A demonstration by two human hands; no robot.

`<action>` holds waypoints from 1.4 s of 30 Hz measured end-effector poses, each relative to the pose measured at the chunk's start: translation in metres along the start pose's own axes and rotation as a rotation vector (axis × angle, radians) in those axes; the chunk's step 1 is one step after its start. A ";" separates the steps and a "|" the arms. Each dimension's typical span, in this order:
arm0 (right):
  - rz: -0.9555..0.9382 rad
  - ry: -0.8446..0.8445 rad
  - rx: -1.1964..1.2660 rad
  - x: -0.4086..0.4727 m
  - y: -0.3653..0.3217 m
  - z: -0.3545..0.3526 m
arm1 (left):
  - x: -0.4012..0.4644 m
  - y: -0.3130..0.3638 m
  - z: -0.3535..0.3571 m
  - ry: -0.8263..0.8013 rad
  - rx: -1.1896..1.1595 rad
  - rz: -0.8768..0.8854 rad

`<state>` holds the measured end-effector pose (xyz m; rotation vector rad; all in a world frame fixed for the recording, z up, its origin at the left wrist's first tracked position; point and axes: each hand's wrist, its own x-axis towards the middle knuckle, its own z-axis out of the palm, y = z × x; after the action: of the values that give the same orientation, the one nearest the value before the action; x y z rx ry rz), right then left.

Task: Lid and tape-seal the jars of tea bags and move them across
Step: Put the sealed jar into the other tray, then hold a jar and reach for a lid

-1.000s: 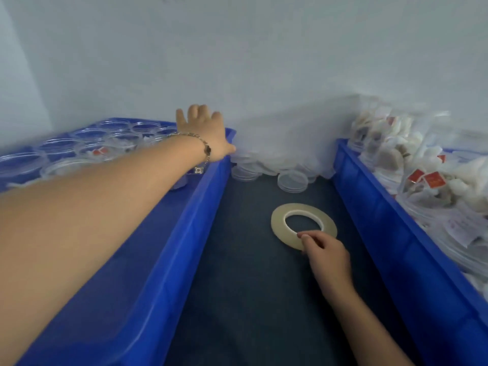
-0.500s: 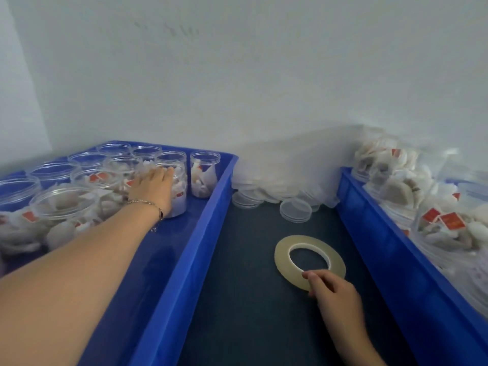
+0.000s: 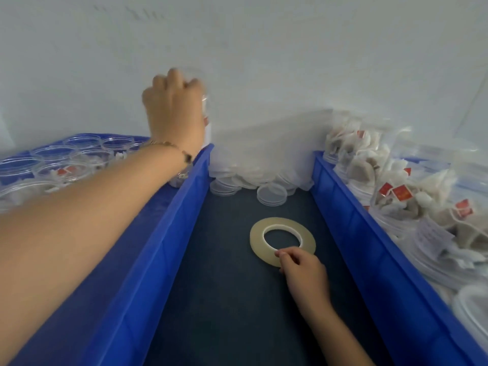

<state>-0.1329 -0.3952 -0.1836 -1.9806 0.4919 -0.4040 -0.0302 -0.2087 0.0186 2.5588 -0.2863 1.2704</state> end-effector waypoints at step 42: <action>-0.112 0.009 -0.326 0.105 -0.054 0.013 | -0.204 0.038 0.084 -0.149 -1.036 -0.787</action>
<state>-0.0276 -0.4164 -0.1338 -2.3295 0.4771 -0.4228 -0.1004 -0.2607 -0.1880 1.5726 0.0543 0.4250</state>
